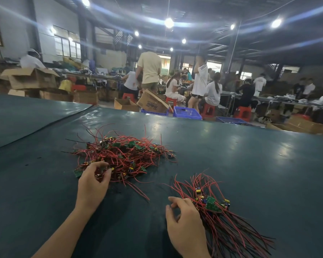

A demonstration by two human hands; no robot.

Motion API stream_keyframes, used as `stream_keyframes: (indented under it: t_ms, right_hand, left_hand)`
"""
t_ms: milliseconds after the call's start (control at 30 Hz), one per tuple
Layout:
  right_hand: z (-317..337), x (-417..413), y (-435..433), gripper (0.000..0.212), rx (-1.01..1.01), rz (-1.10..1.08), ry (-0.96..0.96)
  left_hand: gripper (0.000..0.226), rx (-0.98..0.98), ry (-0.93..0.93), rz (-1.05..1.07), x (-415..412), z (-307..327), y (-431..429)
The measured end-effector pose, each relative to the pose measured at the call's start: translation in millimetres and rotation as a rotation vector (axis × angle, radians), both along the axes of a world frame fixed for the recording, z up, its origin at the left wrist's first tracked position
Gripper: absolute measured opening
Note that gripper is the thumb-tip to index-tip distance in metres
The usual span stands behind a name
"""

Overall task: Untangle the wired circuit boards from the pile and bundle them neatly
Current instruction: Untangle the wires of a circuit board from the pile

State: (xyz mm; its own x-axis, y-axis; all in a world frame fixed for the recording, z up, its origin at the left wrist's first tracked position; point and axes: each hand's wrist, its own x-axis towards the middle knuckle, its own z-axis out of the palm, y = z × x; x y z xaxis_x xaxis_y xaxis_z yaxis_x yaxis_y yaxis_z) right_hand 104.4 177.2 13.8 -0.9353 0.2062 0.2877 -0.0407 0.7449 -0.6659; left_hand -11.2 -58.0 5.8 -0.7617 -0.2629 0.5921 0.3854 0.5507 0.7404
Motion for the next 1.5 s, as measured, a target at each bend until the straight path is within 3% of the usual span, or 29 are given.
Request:
stream_keyframes:
  t_ms: [133,233,367,467,567,633,833,967,1067,1167,1500]
  right_hand:
    - [1,0,0,0.022,-0.014,0.001,0.023]
    - [3,0,-2,0.018,-0.049,0.035,0.039]
    - [11,1,-9,0.005,-0.382,0.176,0.099]
    - [18,4,-16,0.028,-0.675,0.242,0.070]
    - [21,3,-15,0.033,-0.748,0.246,0.065]
    - [19,-1,-12,0.027,-0.752,0.179,0.079]
    - [15,-8,-12,0.015,-0.867,0.054,0.061]
    - [15,-9,-10,0.009,-0.964,0.041,0.035]
    - [18,-7,-12,0.012,-1.072,0.075,-0.031]
    - [19,-5,-14,0.017,-1.103,0.129,-0.110]
    - [18,-5,-11,0.019,-1.050,0.114,-0.121]
  left_hand:
    - [0.024,-0.061,0.171,0.071,13,8,6]
    - [0.013,-0.142,0.298,0.027,30,17,22]
    - [0.018,-0.309,0.376,-0.151,53,24,51]
    - [0.013,-0.385,0.352,-0.381,65,22,70]
    - [0.016,-0.427,0.300,-0.622,74,18,83]
    - [0.015,-0.453,0.301,-0.658,77,17,87]
    - [0.015,-0.367,0.263,-0.643,77,16,85]
    - [0.007,-0.173,0.226,-0.565,78,16,88]
    - [0.031,0.072,-0.041,-0.584,77,19,89]
    - [0.050,0.175,-0.273,-0.613,78,18,92]
    - [0.022,0.241,-0.435,-0.592,75,20,91]
